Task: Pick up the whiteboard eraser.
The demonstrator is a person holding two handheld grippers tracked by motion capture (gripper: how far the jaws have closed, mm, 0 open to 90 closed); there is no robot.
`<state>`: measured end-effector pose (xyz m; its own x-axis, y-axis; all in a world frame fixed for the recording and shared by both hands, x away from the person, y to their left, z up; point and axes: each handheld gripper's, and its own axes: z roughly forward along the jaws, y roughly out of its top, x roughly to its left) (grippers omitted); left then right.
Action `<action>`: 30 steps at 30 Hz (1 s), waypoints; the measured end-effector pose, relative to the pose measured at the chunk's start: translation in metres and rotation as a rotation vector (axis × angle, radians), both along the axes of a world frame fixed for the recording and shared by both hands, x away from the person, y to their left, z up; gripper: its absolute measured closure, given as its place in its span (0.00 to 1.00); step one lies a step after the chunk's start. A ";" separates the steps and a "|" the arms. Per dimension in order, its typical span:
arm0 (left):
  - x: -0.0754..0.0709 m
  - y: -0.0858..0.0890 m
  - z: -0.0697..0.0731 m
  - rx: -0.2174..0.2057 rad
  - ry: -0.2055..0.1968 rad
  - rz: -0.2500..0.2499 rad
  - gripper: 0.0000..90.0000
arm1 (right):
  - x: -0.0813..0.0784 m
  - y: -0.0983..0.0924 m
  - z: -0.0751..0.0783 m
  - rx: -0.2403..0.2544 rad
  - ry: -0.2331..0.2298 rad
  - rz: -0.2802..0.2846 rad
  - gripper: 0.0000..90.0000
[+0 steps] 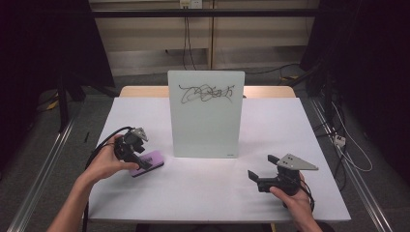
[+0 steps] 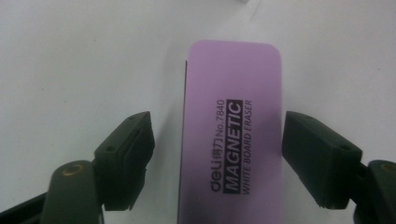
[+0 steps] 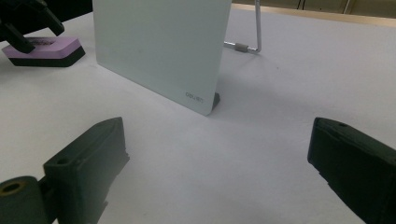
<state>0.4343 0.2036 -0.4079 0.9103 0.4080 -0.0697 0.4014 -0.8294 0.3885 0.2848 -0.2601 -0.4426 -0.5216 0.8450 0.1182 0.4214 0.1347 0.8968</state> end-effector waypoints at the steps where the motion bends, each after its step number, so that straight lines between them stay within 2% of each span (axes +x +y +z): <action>1: 0.003 -0.001 -0.001 0.003 0.011 -0.009 0.28 | 0.000 0.000 0.000 -0.003 -0.001 -0.001 0.05; 5: 0.001 -0.001 -0.001 -0.011 0.018 -0.012 0.33 | -0.001 -0.001 0.000 -0.010 -0.003 0.001 0.05; 8: 0.000 -0.001 0.000 0.013 0.017 -0.019 0.33 | 0.000 -0.001 0.000 -0.008 0.001 -0.008 0.05; 10: -0.002 -0.001 0.000 0.002 0.023 -0.021 0.36 | 0.000 -0.001 0.000 -0.010 0.001 -0.008 0.05; 11: -0.003 -0.002 -0.002 0.021 0.026 -0.034 0.39 | -0.001 0.000 0.000 -0.014 -0.002 -0.004 0.05; 12: -0.003 -0.002 -0.002 0.021 0.026 -0.034 0.41 | -0.001 0.000 0.000 -0.014 -0.002 -0.004 0.05; 13: -0.004 -0.004 -0.003 0.036 0.010 -0.045 0.41 | -0.001 0.000 0.000 -0.016 0.002 0.003 0.05; 16: -0.004 -0.006 -0.004 0.037 0.007 -0.044 0.41 | -0.001 0.001 0.000 -0.014 0.002 0.010 0.05; 19: -0.005 -0.010 -0.010 0.066 0.015 -0.057 0.42 | -0.001 0.000 0.000 -0.015 0.004 0.008 0.05; 21: -0.004 -0.009 -0.010 0.070 0.014 -0.055 0.43 | -0.001 0.000 0.000 -0.015 0.004 0.009 0.05; 22: -0.004 -0.009 -0.010 0.067 0.012 -0.055 0.45 | -0.001 0.000 0.000 -0.017 0.004 0.009 0.05; 23: -0.004 -0.007 -0.009 0.049 0.030 -0.058 0.45 | -0.002 0.000 0.000 -0.018 0.003 0.010 0.05; 30: -0.005 -0.007 -0.009 0.037 0.035 -0.063 0.46 | -0.001 0.001 -0.001 -0.020 0.006 0.012 0.05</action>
